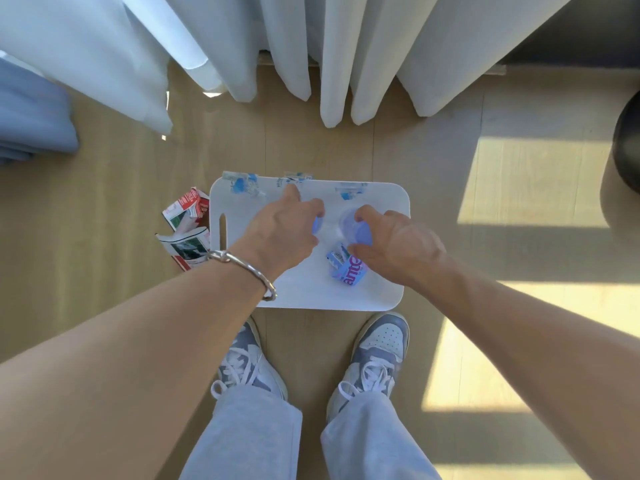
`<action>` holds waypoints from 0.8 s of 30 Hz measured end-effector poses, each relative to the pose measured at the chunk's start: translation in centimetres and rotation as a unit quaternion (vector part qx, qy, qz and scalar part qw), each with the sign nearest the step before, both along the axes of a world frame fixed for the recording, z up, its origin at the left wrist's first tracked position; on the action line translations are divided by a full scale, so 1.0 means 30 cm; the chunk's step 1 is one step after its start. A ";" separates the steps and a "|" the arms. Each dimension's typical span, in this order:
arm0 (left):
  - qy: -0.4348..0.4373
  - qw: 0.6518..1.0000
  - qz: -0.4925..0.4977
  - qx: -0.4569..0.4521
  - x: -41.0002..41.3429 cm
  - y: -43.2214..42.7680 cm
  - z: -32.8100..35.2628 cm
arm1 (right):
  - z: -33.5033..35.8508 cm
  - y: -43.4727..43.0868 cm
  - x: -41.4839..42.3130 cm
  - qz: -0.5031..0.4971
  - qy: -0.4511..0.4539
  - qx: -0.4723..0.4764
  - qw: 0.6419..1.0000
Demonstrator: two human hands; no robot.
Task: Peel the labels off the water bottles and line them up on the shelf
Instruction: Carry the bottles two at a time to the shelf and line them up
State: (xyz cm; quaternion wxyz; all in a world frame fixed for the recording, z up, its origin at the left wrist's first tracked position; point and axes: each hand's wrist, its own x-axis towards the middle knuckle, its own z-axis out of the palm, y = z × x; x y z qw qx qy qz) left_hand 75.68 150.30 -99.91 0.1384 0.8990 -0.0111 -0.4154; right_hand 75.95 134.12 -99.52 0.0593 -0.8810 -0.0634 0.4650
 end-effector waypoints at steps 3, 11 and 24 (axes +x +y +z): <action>-0.042 0.999 0.009 -0.021 -0.012 -0.005 0.017 | 0.016 0.001 0.004 0.017 -0.007 -0.008 1.000; 0.004 0.998 -0.054 -0.040 -0.036 0.043 0.300 | 0.267 0.006 0.020 -0.004 0.016 -0.009 1.000; -0.091 0.989 -0.116 -0.034 0.295 0.151 1.342 | 1.317 0.064 0.309 0.056 -0.044 0.032 0.997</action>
